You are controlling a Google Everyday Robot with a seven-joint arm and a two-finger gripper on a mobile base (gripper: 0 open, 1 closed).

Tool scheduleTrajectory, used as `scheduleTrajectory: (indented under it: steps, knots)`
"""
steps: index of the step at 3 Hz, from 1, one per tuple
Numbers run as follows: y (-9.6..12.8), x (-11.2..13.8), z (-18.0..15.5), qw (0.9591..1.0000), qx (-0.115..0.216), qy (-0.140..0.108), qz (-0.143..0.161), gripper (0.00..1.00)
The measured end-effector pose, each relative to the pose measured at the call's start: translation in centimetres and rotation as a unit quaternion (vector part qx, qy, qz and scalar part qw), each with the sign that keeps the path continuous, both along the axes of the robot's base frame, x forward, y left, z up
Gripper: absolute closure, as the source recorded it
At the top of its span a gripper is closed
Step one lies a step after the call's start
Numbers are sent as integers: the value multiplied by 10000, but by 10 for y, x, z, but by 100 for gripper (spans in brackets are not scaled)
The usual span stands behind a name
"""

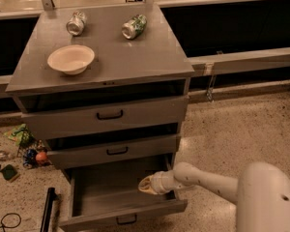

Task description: Open bottom drawer

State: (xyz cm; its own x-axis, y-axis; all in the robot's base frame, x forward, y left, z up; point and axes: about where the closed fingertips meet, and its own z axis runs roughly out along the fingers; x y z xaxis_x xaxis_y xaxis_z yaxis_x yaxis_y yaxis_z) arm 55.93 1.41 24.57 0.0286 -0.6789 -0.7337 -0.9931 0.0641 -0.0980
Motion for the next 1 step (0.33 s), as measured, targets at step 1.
scheduleTrajectory:
  steps: [1]
  knots:
    - [-23, 4, 11, 9993, 200, -129, -305, 78]
